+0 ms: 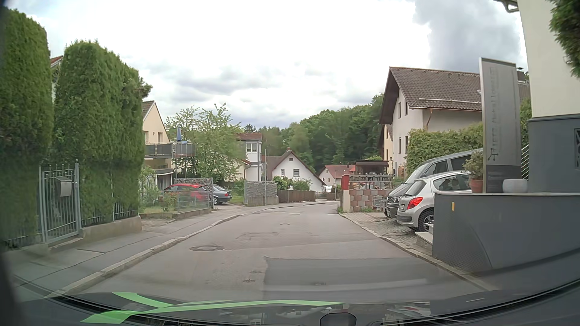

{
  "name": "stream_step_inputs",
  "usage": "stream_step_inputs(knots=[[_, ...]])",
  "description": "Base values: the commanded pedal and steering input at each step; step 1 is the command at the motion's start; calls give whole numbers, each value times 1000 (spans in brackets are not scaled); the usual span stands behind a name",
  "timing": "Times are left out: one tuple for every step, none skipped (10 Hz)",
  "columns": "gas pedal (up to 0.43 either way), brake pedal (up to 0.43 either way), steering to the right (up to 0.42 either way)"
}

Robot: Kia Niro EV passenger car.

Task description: Follow the waypoints while adhering to traffic rules and regulations

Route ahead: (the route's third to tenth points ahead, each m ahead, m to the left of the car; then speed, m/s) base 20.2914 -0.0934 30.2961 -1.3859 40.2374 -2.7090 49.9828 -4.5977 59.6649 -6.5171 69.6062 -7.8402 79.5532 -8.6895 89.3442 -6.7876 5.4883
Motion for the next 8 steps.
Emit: stream_step_inputs(knots=[[0, 0, -1], [0, 0, -1], [0, 0, -2], [0, 0, -2], [0, 0, -1], [0, 0, -1], [0, 0, -1], [0, 0, -2]])
